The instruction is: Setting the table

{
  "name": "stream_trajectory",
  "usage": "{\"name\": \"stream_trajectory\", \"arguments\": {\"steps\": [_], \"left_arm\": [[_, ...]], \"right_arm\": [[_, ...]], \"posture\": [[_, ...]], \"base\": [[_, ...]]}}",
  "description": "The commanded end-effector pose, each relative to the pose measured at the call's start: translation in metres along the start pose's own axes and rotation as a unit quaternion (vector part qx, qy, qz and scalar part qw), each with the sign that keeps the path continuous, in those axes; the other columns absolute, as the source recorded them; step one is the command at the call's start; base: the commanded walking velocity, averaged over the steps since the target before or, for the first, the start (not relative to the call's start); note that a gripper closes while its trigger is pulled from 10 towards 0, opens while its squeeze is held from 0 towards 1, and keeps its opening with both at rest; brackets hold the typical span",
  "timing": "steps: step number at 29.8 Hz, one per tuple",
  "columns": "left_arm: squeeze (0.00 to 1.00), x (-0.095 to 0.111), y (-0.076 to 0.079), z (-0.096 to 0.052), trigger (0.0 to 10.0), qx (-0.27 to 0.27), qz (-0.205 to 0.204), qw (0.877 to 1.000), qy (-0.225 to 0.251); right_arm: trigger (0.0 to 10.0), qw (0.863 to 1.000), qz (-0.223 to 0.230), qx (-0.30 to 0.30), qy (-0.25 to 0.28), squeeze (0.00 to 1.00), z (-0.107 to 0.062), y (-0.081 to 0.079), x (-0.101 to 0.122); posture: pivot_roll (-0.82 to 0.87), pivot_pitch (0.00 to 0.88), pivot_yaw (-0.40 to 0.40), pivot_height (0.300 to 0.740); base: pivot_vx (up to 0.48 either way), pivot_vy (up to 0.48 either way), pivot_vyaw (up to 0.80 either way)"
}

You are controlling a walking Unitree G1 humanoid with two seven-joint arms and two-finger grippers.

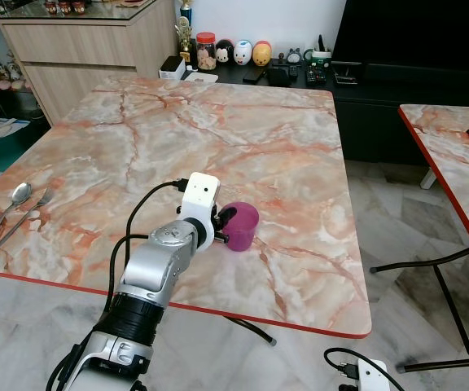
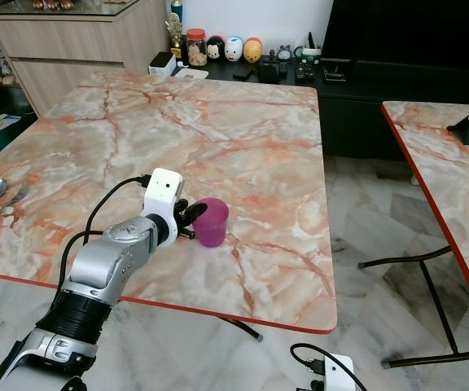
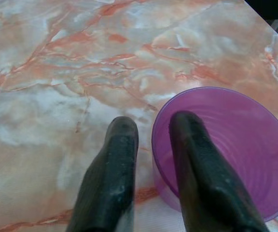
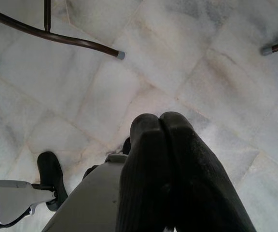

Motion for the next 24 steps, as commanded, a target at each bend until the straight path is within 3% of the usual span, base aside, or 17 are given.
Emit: {"name": "stream_trajectory", "arguments": {"steps": [1, 17, 24], "left_arm": [[0.00, -0.0055, -0.0015, 0.0006, 0.0, 0.004, 0.013, 1.000, -0.011], [0.00, -0.0091, 0.0007, -0.0011, 0.0, -0.010, 0.023, 1.000, -0.015], [0.00, -0.0028, -0.0070, -0.0060, 0.0, -0.001, 0.011, 1.000, 0.012]], "right_arm": [[10.0, 1.000, -0.001, 0.002, -0.005, 0.00, 0.0000, 0.0002, -0.0013], [10.0, 1.000, -0.002, 0.003, -0.007, 0.00, 0.0000, 0.0002, -0.0017], [10.0, 1.000, -0.004, 0.003, -0.008, 0.00, -0.0003, 0.0006, -0.0028]], "posture": [[0.06, 0.000, -0.018, 0.740], [0.06, 0.000, -0.018, 0.740], [0.06, 0.000, -0.020, 0.740]], "base": [[0.000, 0.000, 0.00], [0.000, 0.000, 0.00], [0.000, 0.000, 0.00]]}}
Point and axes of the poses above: a point about 5 cm out from each wrist's last joint towards the gripper, its own z axis pointing out of the wrist towards the gripper, its own x axis along the axis of the wrist's last joint, y = z × x, the point moved 5 cm from there along z, pointing out of the wrist towards the gripper, and after that the axes turned 11 degrees about -z, right-handed, at the moved point
